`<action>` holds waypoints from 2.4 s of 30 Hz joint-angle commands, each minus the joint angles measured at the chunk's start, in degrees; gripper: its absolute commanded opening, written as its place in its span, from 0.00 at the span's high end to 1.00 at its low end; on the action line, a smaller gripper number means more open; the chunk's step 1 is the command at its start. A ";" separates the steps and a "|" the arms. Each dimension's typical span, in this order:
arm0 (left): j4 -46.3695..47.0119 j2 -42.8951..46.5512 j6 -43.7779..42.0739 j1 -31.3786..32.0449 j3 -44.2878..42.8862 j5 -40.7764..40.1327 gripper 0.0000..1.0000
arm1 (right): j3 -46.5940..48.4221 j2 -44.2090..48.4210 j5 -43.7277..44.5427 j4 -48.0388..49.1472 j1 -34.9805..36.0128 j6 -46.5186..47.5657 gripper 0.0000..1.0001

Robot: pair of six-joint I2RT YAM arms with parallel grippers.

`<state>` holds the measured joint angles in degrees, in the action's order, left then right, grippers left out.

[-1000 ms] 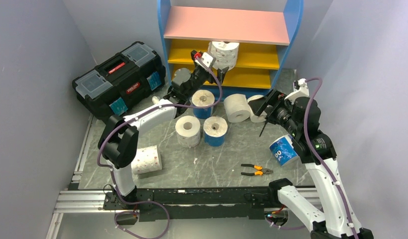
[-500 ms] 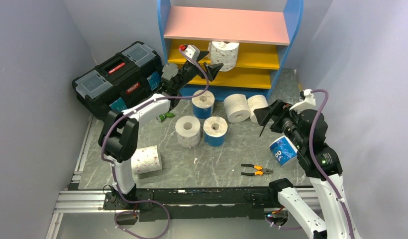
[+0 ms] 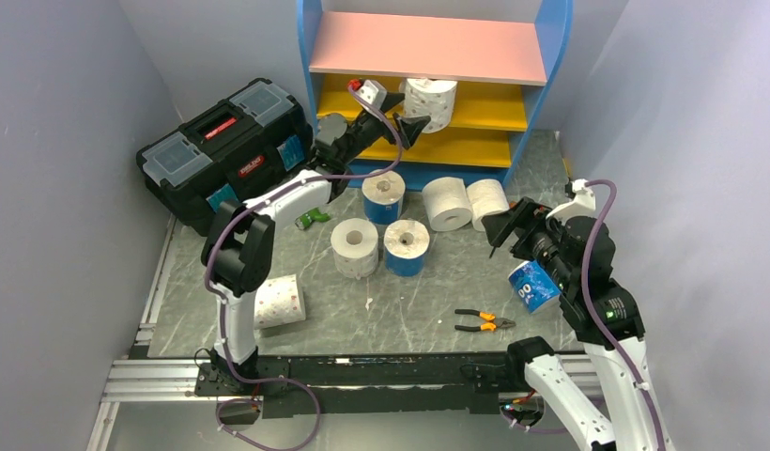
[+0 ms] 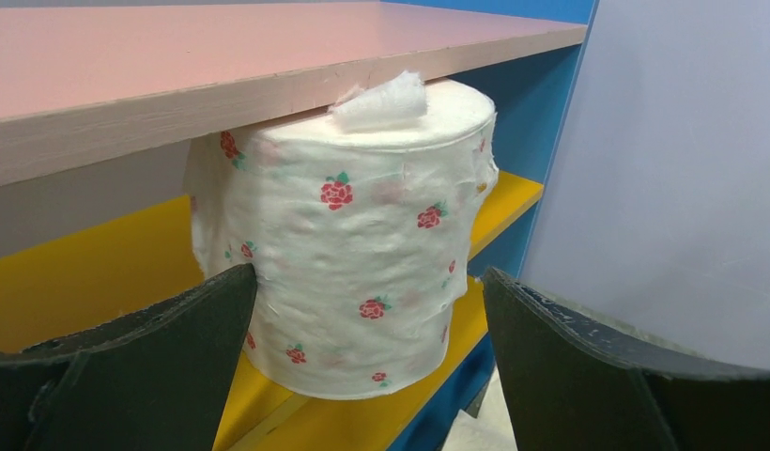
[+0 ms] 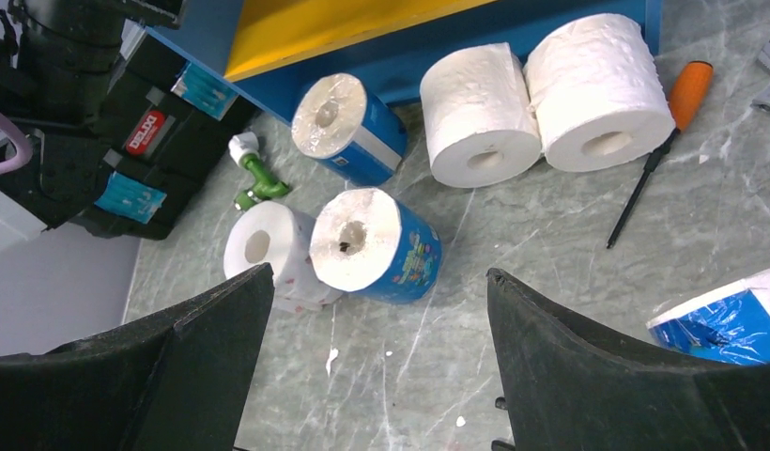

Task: Place and organize the paper towels onto the shelf
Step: Place the paper towel on the shelf.

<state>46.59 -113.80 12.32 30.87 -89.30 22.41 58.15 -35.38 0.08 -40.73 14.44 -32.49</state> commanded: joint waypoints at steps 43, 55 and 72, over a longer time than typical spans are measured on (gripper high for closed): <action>0.79 -19.39 -4.81 10.03 -26.30 -16.96 0.06 | -6.27 6.40 4.73 -1.42 0.39 0.08 0.15; -1.31 -26.00 -4.10 12.00 -35.54 -17.51 0.06 | -8.47 8.85 3.75 -2.95 1.61 -0.93 0.16; -0.50 -29.20 -2.76 13.60 -41.07 -19.42 0.03 | -7.53 9.94 4.45 -4.39 2.82 -0.74 0.16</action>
<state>44.40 -143.28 8.47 43.68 -128.92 3.57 48.47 -25.43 3.53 -45.15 16.73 -33.63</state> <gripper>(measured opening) 0.962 0.844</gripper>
